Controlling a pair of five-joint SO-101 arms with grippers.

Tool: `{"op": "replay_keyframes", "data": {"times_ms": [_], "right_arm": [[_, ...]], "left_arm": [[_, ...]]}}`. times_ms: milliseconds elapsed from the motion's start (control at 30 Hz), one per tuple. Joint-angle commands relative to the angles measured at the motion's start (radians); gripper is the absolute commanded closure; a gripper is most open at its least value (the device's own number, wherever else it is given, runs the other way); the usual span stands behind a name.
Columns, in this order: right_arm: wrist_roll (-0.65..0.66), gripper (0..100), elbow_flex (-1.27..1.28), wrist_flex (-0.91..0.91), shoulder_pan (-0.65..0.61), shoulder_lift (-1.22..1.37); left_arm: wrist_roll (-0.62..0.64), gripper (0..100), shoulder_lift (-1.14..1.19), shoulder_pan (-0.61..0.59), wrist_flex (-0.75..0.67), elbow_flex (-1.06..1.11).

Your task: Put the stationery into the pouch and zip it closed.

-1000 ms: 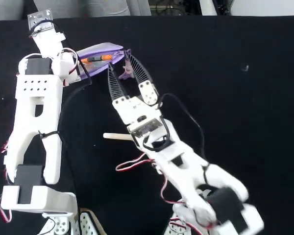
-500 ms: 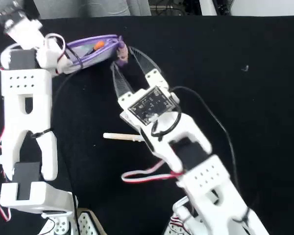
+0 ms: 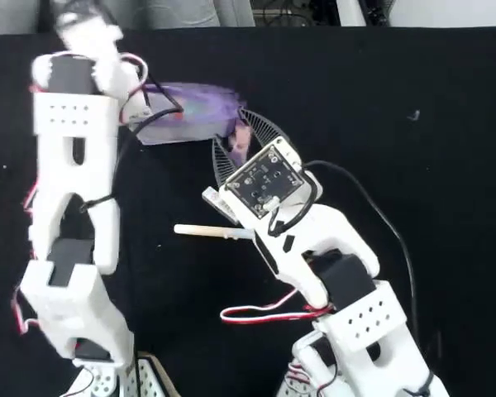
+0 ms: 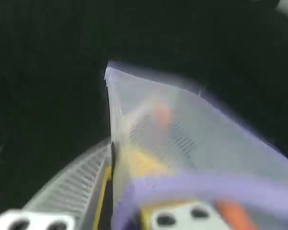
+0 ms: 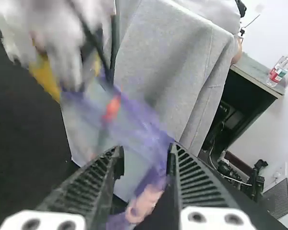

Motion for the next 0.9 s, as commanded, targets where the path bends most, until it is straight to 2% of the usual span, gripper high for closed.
{"op": "replay_keyframes", "data": {"times_ms": [0,200,300,367,500,600,733,800,867], "right_arm": [[0.002,85.0,-0.058,0.002,0.018,-0.022],[0.002,85.0,-0.047,-0.002,0.018,-0.025],[0.002,85.0,-0.045,-0.003,0.018,-0.022],[0.002,85.0,-0.045,-0.003,0.018,-0.022],[0.002,85.0,-0.045,-0.003,0.018,-0.022],[0.002,85.0,-0.044,-0.002,0.018,-0.022],[0.002,85.0,-0.044,0.002,0.018,-0.027],[0.002,85.0,-0.044,-0.002,0.021,-0.022],[0.002,85.0,-0.041,-0.003,0.021,-0.022]], "left_arm": [[-0.054,97,0.201,-0.015,0.043,-0.090],[-0.052,97,0.041,-0.102,0.040,-0.294],[-0.029,97,-0.020,-0.162,0.037,-0.280],[-0.048,97,0.020,-0.150,0.023,-0.177],[-0.189,97,0.135,-0.053,-0.041,-0.018],[-0.161,97,0.097,-0.036,0.043,-0.156],[-0.114,97,-0.075,-0.065,0.040,-0.326],[-0.092,97,-0.149,-0.081,0.040,-0.300],[-0.087,97,-0.140,-0.084,0.021,-0.182]]}}
